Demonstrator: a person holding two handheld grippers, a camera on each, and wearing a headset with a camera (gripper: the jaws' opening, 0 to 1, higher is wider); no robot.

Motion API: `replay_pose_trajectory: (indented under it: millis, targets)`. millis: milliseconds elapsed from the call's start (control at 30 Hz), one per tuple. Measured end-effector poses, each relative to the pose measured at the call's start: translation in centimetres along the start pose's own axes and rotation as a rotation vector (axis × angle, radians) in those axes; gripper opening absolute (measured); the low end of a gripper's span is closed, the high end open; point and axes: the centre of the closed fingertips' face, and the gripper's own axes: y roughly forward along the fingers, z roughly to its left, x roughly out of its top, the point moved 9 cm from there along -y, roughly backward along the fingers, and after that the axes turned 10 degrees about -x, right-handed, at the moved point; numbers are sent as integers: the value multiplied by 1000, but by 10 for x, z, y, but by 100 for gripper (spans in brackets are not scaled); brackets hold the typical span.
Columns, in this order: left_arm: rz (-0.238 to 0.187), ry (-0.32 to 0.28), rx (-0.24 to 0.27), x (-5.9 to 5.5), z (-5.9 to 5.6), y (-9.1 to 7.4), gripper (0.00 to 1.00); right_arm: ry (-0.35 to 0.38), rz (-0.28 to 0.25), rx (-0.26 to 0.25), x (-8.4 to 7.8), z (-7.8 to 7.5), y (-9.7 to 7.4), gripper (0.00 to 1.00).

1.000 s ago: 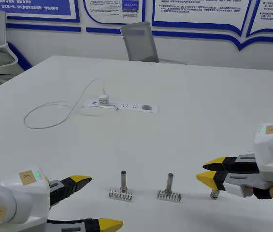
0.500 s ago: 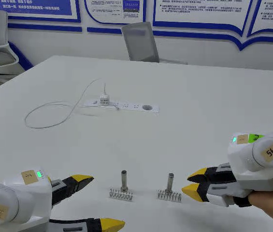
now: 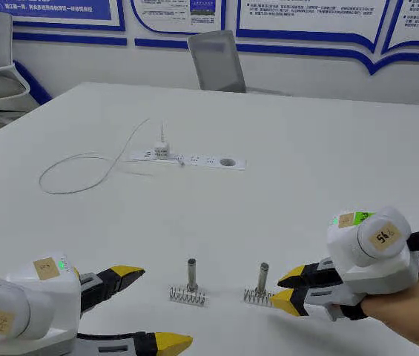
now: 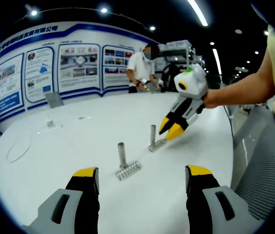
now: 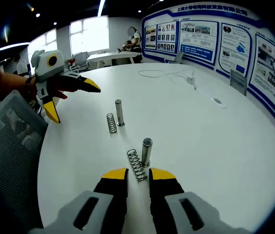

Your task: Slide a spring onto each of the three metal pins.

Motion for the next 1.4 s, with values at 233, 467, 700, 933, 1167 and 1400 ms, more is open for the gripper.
replay_pose_trajectory:
  millis: [233,467,700,933,1167,1400]
  targets:
    - [2,-1,0,-1,0,0,74,-13,27,15,-2,-1,6,18]
    - [1,-3,2,0,1,-1,73,-25,48,25,-6,1,11,17]
    - [2,-5,4,-1,0,-2,73,-28,55,32,-7,2,13,16]
    - [3,-6,4,-1,0,-2,73,-37,72,46,-9,4,14,14]
    - [4,0,0,0,-2,-2,73,-49,75,48,-10,5,14,12]
    - [-1,1,-1,1,-5,-3,73,-44,81,50,-11,7,11,12]
